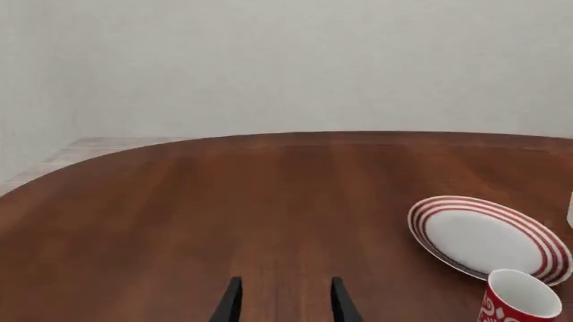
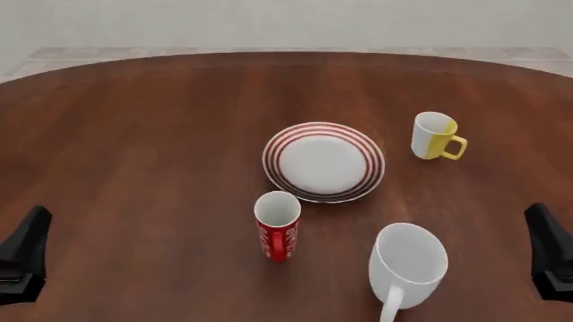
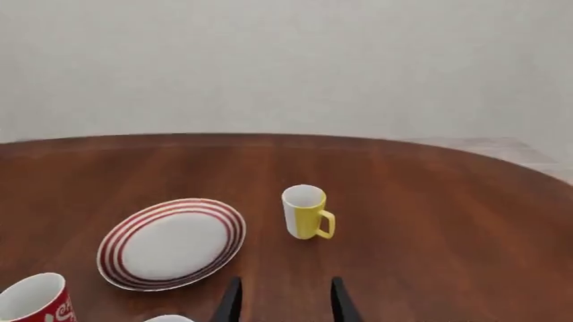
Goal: Pick up the red mug and put it on the plate
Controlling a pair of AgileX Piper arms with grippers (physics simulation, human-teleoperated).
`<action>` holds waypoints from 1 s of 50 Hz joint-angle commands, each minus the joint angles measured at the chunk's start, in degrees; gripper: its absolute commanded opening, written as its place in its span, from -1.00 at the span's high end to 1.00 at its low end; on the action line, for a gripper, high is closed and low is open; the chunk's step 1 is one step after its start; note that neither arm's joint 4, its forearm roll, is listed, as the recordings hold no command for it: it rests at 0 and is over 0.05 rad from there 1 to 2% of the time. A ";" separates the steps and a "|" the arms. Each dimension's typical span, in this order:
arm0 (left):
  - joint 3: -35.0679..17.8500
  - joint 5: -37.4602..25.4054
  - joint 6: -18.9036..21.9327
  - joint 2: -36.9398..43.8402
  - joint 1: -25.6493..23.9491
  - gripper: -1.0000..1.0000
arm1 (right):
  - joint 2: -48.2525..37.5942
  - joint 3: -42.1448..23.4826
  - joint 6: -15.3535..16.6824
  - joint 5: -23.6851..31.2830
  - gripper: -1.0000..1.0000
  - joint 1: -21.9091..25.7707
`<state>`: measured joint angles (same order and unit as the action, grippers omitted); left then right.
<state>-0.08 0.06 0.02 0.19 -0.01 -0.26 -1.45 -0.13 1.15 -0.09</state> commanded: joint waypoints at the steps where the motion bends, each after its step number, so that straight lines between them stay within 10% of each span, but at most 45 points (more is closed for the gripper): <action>1: -0.17 0.05 -0.01 0.25 0.00 -1.00 | -1.71 1.38 0.07 -2.21 -1.00 1.02; 18: -0.17 0.05 -0.01 0.24 0.00 -1.00 | -11.97 -1.70 1.15 -7.67 -1.00 0.18; 40: -0.16 0.05 -0.02 0.25 0.01 -1.00 | -26.98 -29.37 6.05 7.23 -1.00 3.26; 45: -0.17 0.05 -0.02 0.24 0.00 -1.00 | -31.72 -36.30 0.07 11.65 -1.00 6.09; 48: -0.17 0.05 -0.01 0.24 0.00 -1.00 | -34.27 -37.94 2.95 12.43 -1.00 7.58; 50: -0.17 0.05 -0.01 0.25 0.00 -1.00 | -35.74 -41.10 -2.12 15.79 -1.00 0.12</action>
<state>-0.24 0.11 0.01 0.44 -0.01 -28.23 -31.56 2.04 9.30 3.64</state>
